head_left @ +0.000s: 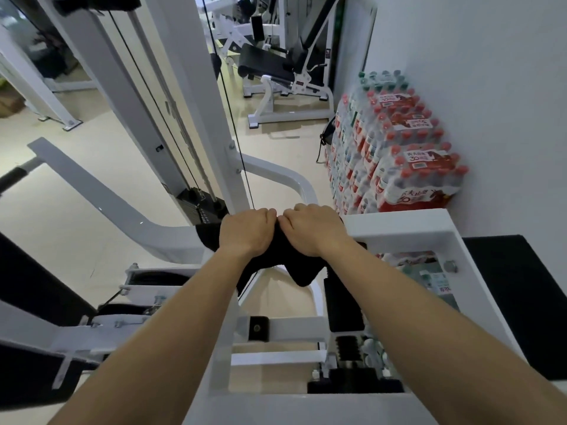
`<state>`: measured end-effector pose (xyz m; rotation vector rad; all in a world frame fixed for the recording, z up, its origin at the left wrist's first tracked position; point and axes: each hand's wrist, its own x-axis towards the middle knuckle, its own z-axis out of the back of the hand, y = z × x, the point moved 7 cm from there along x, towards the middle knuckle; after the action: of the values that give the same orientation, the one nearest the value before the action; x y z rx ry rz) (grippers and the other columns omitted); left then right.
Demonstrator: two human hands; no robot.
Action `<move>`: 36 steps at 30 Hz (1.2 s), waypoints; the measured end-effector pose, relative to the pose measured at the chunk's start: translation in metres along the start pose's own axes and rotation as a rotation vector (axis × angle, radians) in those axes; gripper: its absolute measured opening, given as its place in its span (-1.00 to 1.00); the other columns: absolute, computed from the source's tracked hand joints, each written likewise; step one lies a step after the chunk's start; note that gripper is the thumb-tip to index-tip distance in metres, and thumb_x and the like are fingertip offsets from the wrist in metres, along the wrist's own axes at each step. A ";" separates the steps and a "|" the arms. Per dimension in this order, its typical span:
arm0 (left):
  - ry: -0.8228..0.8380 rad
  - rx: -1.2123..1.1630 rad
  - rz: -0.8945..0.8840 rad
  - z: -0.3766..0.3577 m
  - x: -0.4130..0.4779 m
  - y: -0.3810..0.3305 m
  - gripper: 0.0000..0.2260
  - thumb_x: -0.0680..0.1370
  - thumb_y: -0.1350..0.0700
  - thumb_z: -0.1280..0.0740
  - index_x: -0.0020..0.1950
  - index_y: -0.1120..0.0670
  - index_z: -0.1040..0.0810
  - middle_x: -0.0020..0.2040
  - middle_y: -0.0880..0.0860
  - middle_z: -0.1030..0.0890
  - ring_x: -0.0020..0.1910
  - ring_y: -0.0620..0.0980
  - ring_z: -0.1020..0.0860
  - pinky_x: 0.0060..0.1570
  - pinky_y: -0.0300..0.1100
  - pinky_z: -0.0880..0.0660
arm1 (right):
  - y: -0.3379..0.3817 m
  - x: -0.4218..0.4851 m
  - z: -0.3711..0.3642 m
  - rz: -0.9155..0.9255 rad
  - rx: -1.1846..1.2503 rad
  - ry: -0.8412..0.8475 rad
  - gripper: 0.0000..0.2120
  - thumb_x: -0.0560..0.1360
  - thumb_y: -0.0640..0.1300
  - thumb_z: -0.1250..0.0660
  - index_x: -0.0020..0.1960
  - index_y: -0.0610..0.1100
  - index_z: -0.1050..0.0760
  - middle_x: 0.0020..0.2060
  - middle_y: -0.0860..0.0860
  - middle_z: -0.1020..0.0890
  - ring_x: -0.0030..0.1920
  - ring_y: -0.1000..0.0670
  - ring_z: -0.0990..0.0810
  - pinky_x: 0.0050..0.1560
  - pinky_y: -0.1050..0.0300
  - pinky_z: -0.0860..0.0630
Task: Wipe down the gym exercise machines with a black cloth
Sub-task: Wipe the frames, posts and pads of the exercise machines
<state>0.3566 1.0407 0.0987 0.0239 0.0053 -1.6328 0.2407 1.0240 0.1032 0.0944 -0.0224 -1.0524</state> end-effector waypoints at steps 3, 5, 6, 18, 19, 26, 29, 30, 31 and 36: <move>-0.002 0.003 -0.061 0.001 0.010 -0.034 -0.76 0.68 0.08 0.02 0.03 0.01 -0.43 -0.01 -0.02 -0.59 -0.06 0.09 -0.56 -0.19 -0.03 -0.36 | -0.030 -0.012 0.004 -0.017 -0.002 -0.004 -0.50 0.65 0.13 0.16 0.11 -0.05 -0.51 0.05 -0.09 -0.58 0.04 -0.16 -0.55 -0.07 -0.06 -0.34; 0.007 -0.017 -0.093 0.004 0.017 -0.060 -0.75 0.70 0.06 0.04 0.08 0.02 -0.43 0.02 -0.01 -0.58 -0.03 0.09 -0.56 -0.16 -0.01 -0.41 | -0.057 -0.022 0.009 -0.054 -0.012 -0.007 -0.47 0.65 0.15 0.16 0.11 -0.04 -0.53 0.04 -0.09 -0.58 0.02 -0.16 -0.56 -0.06 -0.08 -0.40; 0.016 -0.036 -0.101 0.005 0.021 -0.074 -0.74 0.70 0.05 0.05 0.09 0.02 -0.43 0.03 0.00 -0.58 -0.02 0.10 -0.56 -0.11 0.01 -0.46 | -0.071 -0.028 0.011 -0.072 -0.024 -0.013 -0.46 0.65 0.16 0.17 0.11 -0.04 -0.54 0.03 -0.08 -0.59 0.01 -0.16 -0.57 -0.05 -0.08 -0.42; 0.096 -0.107 -0.239 0.016 0.055 -0.231 -0.71 0.69 0.02 0.10 0.07 -0.03 -0.41 0.12 0.00 -0.59 0.03 0.12 -0.55 -0.13 0.00 -0.40 | -0.216 -0.097 0.025 -0.271 -0.026 -0.090 -0.42 0.59 0.20 0.22 0.09 -0.04 -0.50 0.01 -0.08 -0.59 0.02 -0.17 -0.57 0.05 -0.13 -0.51; 0.096 -0.121 -0.240 0.016 0.057 -0.236 -0.71 0.69 0.01 0.10 0.06 -0.03 -0.41 0.10 0.01 -0.59 0.00 0.11 -0.55 -0.12 0.01 -0.42 | -0.221 -0.099 0.026 -0.291 -0.029 -0.093 -0.39 0.56 0.20 0.26 0.10 -0.05 -0.50 0.02 -0.09 -0.59 0.03 -0.17 -0.57 0.07 -0.13 -0.50; 0.096 -0.040 -0.385 0.014 0.046 -0.204 -0.80 0.70 0.03 0.03 0.18 0.02 -0.35 0.14 0.04 -0.53 0.05 0.17 -0.55 -0.18 0.02 -0.40 | -0.190 -0.089 0.025 -0.309 -0.160 -0.039 -0.44 0.62 0.11 0.21 0.19 -0.05 -0.52 0.16 -0.09 -0.59 0.16 -0.18 -0.53 0.31 -0.20 -0.34; 0.115 -0.050 -0.282 0.009 0.038 -0.146 -0.78 0.69 0.03 0.05 0.16 0.01 -0.37 0.13 0.03 -0.56 0.04 0.18 -0.56 -0.10 0.07 -0.48 | -0.141 -0.063 0.021 -0.251 -0.084 0.004 -0.44 0.65 0.14 0.18 0.26 -0.04 -0.53 0.23 -0.10 -0.56 0.25 -0.18 -0.48 0.42 -0.21 -0.20; 0.117 -0.058 -0.245 0.008 0.034 -0.126 -0.74 0.69 0.02 0.07 0.14 0.00 -0.39 0.13 0.04 -0.59 0.03 0.18 -0.57 -0.05 0.08 -0.51 | -0.122 -0.053 0.018 -0.223 -0.049 0.016 -0.42 0.65 0.14 0.20 0.28 -0.03 -0.53 0.25 -0.10 -0.55 0.27 -0.18 -0.47 0.44 -0.20 -0.18; 0.113 -0.060 -0.221 0.006 0.030 -0.108 -0.72 0.69 0.01 0.09 0.13 -0.01 -0.40 0.14 0.05 -0.60 0.02 0.17 -0.57 -0.04 0.07 -0.51 | -0.104 -0.044 0.015 -0.195 -0.024 0.027 -0.41 0.65 0.14 0.21 0.30 -0.03 -0.52 0.25 -0.11 -0.55 0.27 -0.17 -0.47 0.44 -0.19 -0.19; 0.089 -0.046 -0.112 0.007 0.009 -0.042 -0.70 0.71 0.04 0.04 0.17 0.01 -0.48 0.12 0.00 -0.60 0.07 0.13 -0.56 -0.13 -0.01 -0.41 | -0.035 -0.013 0.008 -0.112 0.023 0.048 -0.45 0.67 0.10 0.17 0.25 -0.07 -0.54 0.21 -0.12 -0.56 0.19 -0.17 -0.50 0.20 -0.10 -0.34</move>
<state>0.3137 1.0338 0.1051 0.0624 0.1142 -1.7419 0.2029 1.0177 0.1083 0.1431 0.0143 -1.1617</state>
